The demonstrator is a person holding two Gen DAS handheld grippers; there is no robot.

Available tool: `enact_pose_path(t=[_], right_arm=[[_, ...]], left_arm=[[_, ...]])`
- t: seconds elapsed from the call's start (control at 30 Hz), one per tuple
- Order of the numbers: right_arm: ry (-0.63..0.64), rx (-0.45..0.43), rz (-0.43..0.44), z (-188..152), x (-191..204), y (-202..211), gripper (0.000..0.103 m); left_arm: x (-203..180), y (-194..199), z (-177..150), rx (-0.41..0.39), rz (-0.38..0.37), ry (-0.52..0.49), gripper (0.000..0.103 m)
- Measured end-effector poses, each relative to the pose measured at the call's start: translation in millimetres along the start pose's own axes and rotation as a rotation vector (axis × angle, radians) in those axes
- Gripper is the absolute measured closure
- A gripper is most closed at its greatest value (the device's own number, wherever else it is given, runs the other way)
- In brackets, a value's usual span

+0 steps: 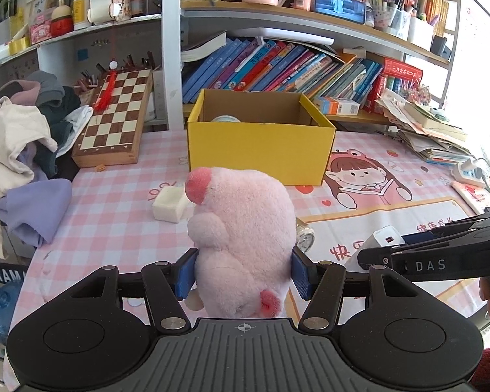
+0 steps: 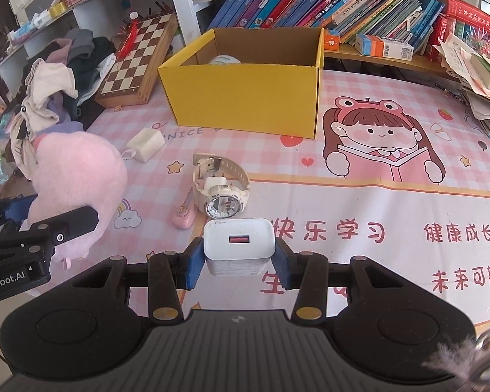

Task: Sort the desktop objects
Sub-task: 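Lift the pink pig with the left tool while the right tool carries the charger to the box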

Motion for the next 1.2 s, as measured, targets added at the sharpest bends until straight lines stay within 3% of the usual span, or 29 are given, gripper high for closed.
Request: enact_pose_path(t=[0.73,0.97,1.2], right_arm=[[0.041,0.022,0.027,27.8,-17.1,-29.2,0.061],[0.048,-0.003,0.052,54.3,-26.7,-38.8,0.061],[0.072,-0.069,0.082,104.8,-38.0,-42.3,0.061]], left_arm=[[-15.4,-37.3,23.4,-0.008,-0.020,0.003,0.048],[-15.5,-57.2,40.7,-0.006,-0.022,0.015,0.047],[-19.4,-74.6,80.8,-0.057,-0.029,-0.008,0.047]])
Point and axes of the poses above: each gripper's, at about its wrist camera, not at the fingertips, and y roughly against the way its jaws point, x to its left, z to its top, the point moved 10 cm from there along -y, roughly the way its jaws point, and after that the axes turned 9 degrees about -x, right-handed, at the moved point
